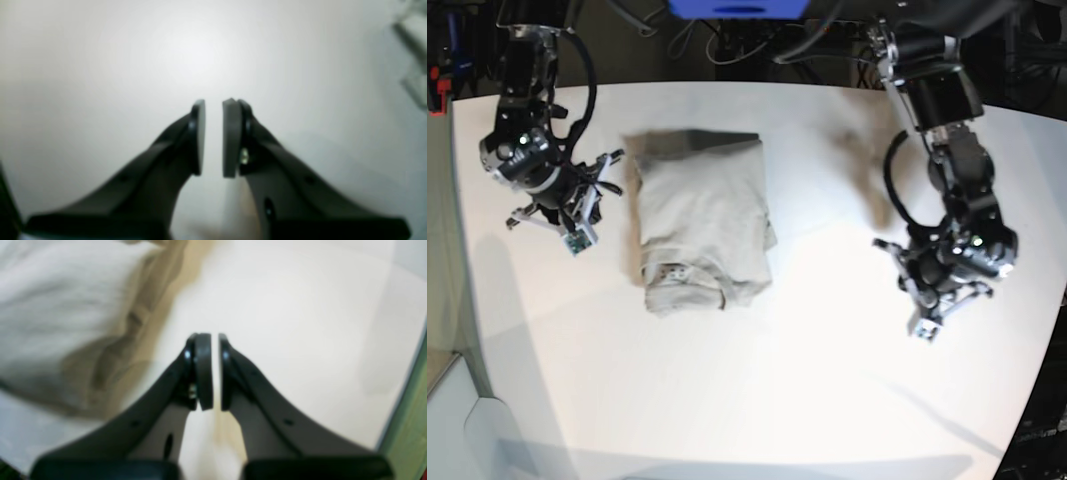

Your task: Layout the t-shirt on the table in an organized manner, then fold the t-shirt properly

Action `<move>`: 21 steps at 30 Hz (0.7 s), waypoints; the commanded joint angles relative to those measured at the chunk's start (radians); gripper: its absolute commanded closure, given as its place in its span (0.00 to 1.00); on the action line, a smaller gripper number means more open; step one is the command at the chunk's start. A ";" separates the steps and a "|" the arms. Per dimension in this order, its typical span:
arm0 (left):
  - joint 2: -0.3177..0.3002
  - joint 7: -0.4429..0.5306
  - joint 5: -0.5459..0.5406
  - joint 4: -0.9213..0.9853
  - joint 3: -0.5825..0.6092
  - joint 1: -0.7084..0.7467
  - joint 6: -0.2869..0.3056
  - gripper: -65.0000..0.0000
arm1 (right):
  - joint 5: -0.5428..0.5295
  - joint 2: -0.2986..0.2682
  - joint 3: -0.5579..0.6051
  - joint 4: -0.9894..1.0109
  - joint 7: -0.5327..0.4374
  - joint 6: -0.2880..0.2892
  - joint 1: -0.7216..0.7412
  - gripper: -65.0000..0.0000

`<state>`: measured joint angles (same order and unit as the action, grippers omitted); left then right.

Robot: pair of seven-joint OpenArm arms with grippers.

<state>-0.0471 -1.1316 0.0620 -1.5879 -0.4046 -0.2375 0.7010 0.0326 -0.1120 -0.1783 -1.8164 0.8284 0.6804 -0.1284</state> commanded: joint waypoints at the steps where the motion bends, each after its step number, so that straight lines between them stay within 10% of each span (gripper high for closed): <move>1: -0.024 -0.015 0.005 -0.039 -0.023 0.007 -0.003 0.85 | -0.007 -0.002 -0.003 -0.026 -0.013 0.018 -0.006 0.97; 21: -0.101 -0.031 -0.003 -0.315 -0.354 0.505 -0.003 0.85 | -0.006 0.015 -0.103 -0.035 -0.013 0.018 -0.130 0.97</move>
<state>-0.1349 -1.1679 0.0540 -1.8866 -0.7528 0.2726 0.7006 0.0269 -0.0872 -0.2749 -1.8336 0.8333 0.6807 -0.2657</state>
